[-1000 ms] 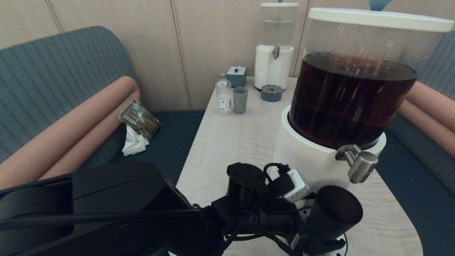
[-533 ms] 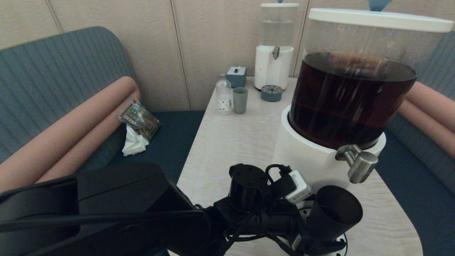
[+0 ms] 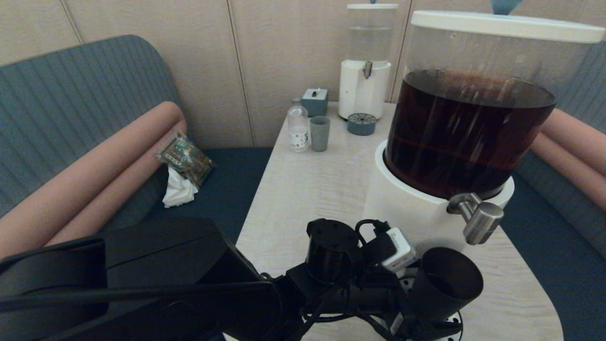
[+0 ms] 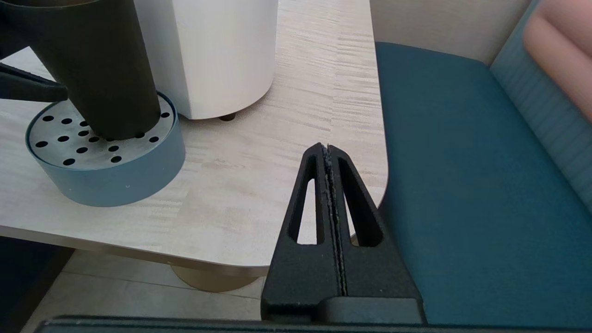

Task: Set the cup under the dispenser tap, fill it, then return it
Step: Place the cup next to the water dispenser

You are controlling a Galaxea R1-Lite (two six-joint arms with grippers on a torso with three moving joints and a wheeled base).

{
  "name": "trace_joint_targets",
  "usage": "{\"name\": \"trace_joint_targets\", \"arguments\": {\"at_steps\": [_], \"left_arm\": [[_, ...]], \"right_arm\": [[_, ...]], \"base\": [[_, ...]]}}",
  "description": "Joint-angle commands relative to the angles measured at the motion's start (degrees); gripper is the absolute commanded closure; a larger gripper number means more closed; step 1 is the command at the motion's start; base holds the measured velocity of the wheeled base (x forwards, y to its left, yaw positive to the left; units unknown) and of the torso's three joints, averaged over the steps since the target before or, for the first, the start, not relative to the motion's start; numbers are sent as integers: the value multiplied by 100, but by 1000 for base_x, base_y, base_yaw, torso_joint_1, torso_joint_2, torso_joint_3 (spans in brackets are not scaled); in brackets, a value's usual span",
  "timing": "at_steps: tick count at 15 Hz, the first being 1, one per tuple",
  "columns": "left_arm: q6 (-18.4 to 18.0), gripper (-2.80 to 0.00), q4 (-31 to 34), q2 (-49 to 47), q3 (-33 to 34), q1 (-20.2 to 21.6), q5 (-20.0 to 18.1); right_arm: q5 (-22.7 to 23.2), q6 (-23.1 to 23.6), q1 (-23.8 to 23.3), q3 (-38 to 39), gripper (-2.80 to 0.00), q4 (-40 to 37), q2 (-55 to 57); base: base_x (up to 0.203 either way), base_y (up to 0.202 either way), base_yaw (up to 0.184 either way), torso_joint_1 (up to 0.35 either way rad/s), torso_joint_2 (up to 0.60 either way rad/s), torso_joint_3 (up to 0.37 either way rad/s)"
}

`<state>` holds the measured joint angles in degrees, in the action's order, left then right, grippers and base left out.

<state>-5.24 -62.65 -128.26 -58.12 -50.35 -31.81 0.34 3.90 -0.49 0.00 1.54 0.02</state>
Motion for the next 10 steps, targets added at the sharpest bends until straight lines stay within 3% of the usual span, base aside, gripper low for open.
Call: {"name": "trace_joint_targets", "arguments": {"at_steps": [1,10], "left_arm": [[-3,-280,-19,2,3,-18,-36],[-3,-280,-19,2,12,-62,-36]], "right_arm": [[1,5,-3,53,0,4,-2],[1,5,3,53,0,-1,-2]], "base": [[0,0,0,0,0,0],[0,0,0,0,0,0]]}}
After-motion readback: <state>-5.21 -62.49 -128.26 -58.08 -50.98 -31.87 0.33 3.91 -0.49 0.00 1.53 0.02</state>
